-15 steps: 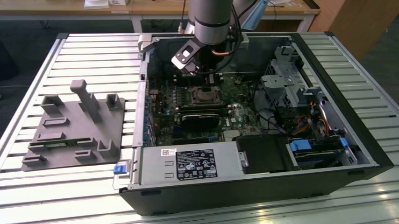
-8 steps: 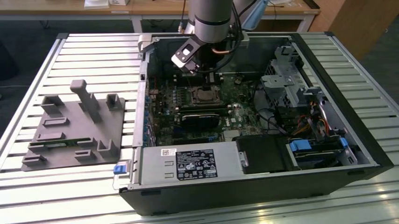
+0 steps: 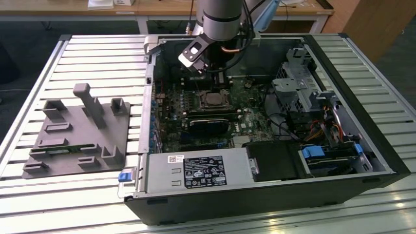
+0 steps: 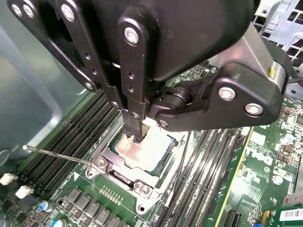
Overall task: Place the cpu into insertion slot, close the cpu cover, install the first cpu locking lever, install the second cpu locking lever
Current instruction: 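Install the first cpu locking lever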
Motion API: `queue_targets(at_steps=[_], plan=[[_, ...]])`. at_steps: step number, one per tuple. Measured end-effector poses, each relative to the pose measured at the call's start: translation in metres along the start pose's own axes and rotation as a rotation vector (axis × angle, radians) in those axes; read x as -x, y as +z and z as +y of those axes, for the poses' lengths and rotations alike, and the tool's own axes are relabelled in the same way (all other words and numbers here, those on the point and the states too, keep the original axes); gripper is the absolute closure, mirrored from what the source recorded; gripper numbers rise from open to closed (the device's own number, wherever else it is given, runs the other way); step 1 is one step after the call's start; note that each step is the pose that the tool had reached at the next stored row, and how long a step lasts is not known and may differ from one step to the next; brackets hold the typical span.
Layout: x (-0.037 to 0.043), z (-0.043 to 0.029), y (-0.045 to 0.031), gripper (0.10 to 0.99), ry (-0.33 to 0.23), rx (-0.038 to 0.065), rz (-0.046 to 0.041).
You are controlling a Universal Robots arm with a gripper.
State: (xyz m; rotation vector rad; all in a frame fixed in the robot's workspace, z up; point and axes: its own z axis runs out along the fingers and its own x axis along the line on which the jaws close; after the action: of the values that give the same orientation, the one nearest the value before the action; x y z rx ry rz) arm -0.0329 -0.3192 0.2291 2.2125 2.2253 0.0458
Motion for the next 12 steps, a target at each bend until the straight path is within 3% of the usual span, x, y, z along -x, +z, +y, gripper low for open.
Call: queue_targets(at_steps=[6, 12], plan=[[-0.0002, 0.0002, -0.0087, 0.98, 0.0, 0.0, 0.0], [-0.0005, 0.0007, -0.0285, 0.98, 0.0, 0.0, 0.0001]])
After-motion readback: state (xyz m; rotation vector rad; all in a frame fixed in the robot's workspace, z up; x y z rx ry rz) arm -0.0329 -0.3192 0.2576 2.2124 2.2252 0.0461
